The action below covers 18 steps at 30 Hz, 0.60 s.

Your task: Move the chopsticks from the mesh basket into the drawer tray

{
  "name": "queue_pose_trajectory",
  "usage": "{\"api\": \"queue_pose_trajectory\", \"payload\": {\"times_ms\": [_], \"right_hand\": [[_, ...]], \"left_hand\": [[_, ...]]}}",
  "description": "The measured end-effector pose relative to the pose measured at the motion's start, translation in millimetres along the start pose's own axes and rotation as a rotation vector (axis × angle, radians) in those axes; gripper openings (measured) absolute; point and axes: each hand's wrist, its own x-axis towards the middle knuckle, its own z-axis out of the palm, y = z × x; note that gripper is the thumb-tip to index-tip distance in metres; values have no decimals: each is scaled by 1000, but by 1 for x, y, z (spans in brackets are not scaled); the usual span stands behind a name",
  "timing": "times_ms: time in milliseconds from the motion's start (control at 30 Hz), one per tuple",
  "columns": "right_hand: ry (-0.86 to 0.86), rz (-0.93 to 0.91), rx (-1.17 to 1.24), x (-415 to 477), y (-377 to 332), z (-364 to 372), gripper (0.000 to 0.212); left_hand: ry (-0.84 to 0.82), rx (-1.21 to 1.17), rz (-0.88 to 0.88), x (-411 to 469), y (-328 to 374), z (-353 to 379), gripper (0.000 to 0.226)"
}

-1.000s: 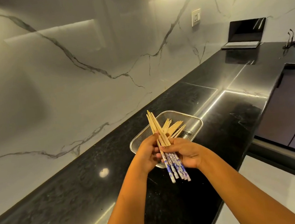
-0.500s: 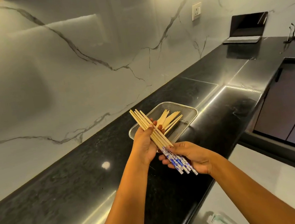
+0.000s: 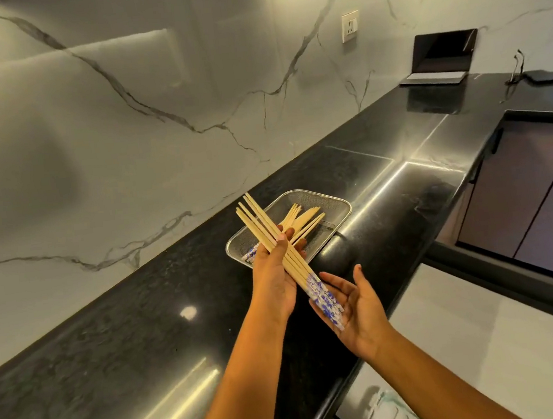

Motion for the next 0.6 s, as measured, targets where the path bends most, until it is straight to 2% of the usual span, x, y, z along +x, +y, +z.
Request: {"api": "queue_pose_trajectory", "payload": {"times_ms": [133, 233, 333, 467, 600], "right_hand": [[44, -12, 14, -4, 4, -4, 63], [105, 28, 142, -12, 19, -13, 66], [93, 47, 238, -15, 26, -7, 65], [72, 5, 244, -15, 19, 9, 58], [111, -29, 229, -15, 17, 7, 63]], "left_hand": [[6, 13, 31, -5, -4, -1, 20], [-17, -3, 54, -7, -5, 1, 20], [-42, 12, 62, -12, -7, 2, 18], [-45, 16, 70, -18, -7, 1, 14], [-98, 57, 49, -28, -12, 1, 14]]}}
